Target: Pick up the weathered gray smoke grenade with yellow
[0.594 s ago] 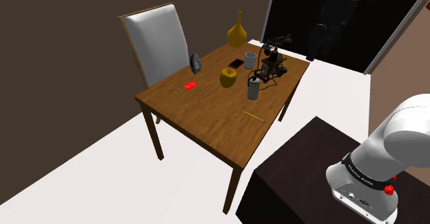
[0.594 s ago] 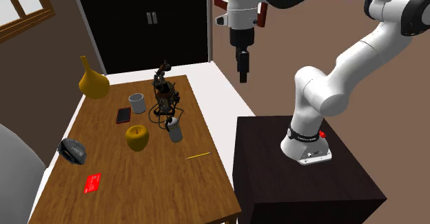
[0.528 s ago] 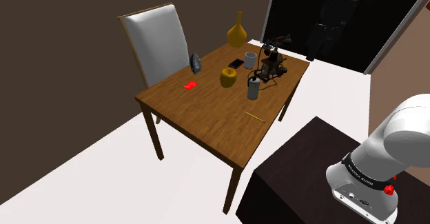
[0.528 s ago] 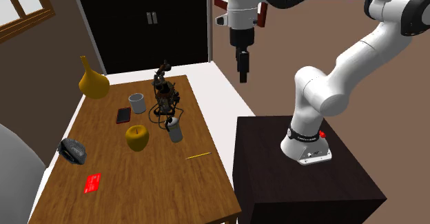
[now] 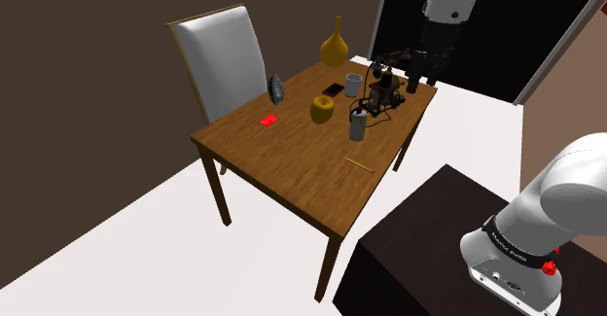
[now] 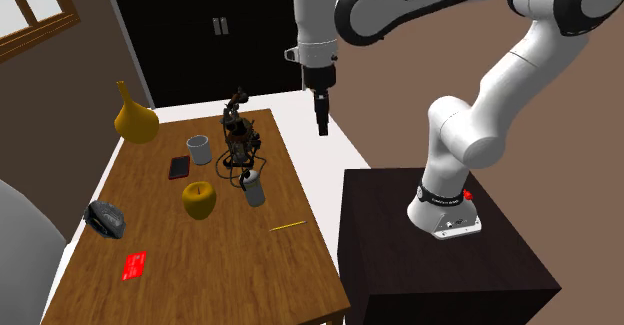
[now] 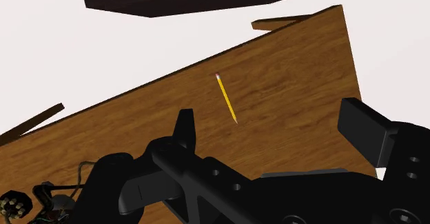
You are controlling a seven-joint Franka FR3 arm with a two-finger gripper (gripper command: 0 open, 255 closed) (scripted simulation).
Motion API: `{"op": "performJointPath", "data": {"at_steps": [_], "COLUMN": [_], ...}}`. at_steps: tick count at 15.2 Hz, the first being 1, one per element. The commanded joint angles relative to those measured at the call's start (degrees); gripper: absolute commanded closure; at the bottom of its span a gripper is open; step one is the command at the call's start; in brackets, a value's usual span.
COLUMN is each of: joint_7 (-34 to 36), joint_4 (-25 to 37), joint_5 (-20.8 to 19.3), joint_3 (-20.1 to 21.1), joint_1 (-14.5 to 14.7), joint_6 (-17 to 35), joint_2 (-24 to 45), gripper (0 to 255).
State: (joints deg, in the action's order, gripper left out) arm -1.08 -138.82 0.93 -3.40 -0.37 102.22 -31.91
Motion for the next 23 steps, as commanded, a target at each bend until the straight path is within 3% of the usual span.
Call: {"op": "performJointPath", "data": {"at_steps": [1, 12, 23], "joint_7": [-0.9, -6.3, -11.2], "joint_4": [1.0, 10.7, 29.4], "joint_5": [-0.4, -0.4, 2.1], "joint_3": [-0.7, -4.0, -4.9], "joint_1": [-0.2, -1.4, -3.8], "joint_6": [3.2, 16.2, 21.3], "joint_2": [4.3, 28.4, 53.4], "gripper": [0, 0, 0]}}
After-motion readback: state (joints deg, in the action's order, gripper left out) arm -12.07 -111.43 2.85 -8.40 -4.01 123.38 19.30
